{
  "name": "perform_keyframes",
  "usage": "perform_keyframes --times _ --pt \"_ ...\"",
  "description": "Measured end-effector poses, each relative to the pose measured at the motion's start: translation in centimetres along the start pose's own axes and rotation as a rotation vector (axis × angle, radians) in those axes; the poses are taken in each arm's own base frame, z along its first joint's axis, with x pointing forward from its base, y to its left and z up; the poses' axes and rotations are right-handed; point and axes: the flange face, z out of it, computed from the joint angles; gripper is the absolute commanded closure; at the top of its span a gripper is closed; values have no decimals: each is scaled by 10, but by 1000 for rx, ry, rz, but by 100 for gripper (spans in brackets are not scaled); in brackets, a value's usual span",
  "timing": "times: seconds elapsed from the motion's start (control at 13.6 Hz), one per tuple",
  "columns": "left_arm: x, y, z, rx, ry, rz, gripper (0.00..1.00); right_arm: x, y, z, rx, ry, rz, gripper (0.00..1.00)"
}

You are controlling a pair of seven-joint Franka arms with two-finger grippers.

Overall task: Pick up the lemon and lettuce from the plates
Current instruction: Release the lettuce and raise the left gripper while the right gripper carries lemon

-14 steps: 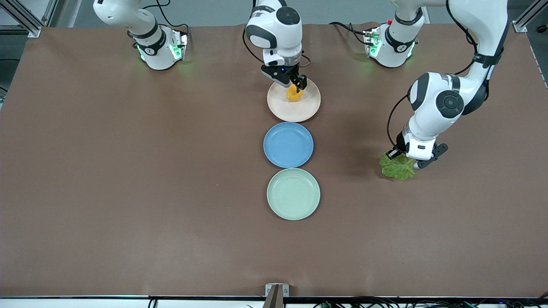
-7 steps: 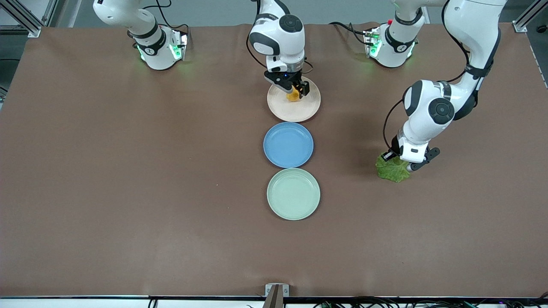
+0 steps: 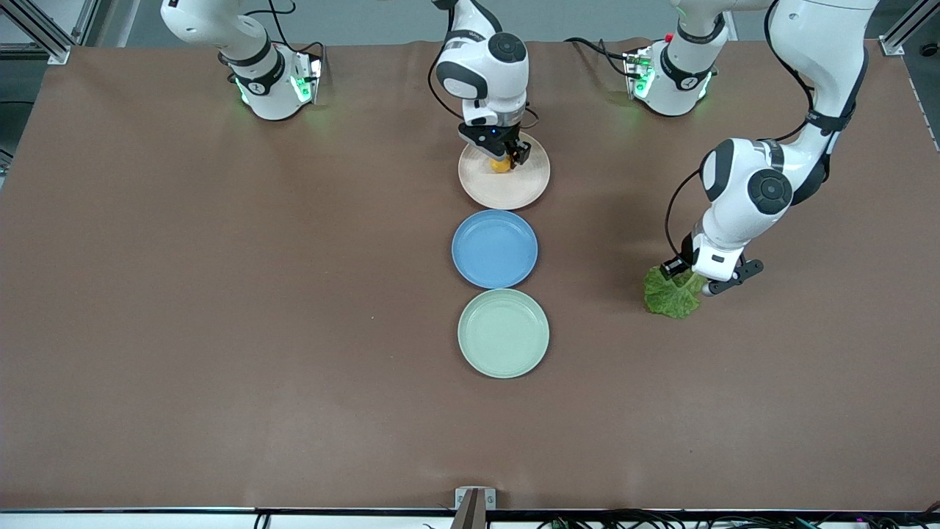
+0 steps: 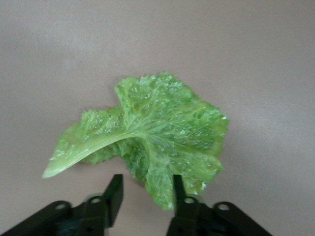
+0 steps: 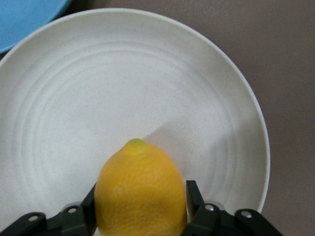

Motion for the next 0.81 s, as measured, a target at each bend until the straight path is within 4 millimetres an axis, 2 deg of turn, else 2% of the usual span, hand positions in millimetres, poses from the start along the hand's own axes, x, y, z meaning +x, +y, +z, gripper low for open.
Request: perform_keyframes --times 0.07,0.29,0.44,0.59,0.81 --pt "2 0 -5 3 -1 30 0 0 -1 -1 2 -1 2 96" --pt "18 -10 -33 37 -51 140 0 11 -12 -9 -1 7 10 100" --pt "31 -17 -66 66 -106 213 0 37 -26 -23 -34 21 -33 100" --pt "44 -25 -107 85 -148 261 0 89 -40 -52 -53 22 -119 100" --pt "59 -31 -183 87 -137 278 0 196 -50 -91 -50 14 -228 100"
